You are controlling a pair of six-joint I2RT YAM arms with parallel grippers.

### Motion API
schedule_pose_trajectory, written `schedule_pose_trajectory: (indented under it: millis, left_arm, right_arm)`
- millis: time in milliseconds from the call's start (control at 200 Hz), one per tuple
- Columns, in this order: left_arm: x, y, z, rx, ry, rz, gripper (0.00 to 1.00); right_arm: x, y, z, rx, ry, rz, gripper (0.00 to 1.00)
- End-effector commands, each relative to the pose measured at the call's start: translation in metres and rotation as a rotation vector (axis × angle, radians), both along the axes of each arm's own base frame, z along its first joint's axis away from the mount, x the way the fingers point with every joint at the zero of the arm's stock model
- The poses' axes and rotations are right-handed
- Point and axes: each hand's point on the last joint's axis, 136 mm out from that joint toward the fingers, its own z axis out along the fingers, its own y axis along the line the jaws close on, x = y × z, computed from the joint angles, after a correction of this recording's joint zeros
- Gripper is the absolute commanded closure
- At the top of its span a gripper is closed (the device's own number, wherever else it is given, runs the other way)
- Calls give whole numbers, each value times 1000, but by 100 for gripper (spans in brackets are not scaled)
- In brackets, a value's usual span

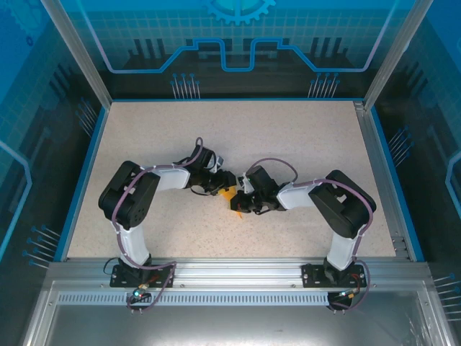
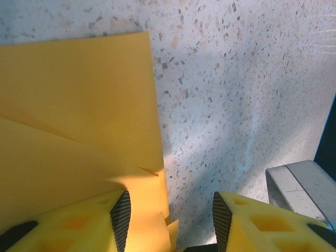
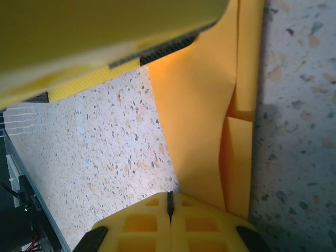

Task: Fold a paper plane with a square sheet of paper (pick it up from the middle)
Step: Fold the wing for the fifth time at the center of the table.

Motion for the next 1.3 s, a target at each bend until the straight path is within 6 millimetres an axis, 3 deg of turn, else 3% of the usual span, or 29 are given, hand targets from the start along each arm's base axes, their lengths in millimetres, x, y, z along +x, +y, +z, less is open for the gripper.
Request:
schedule_pose_trajectory:
  millis: [0, 540, 1295]
  left_arm:
    - [-4, 17, -28, 104, 48, 37, 52]
    - [-3, 28, -44, 130, 77, 66, 52]
    - [-5, 32, -47, 130, 87, 67, 52]
  right_arm:
    - [-25, -33, -35, -137, 109, -20, 99]
    - [-37, -36, -29, -122, 102, 20, 98]
    - [-79, -77, -43, -222, 148, 59, 97]
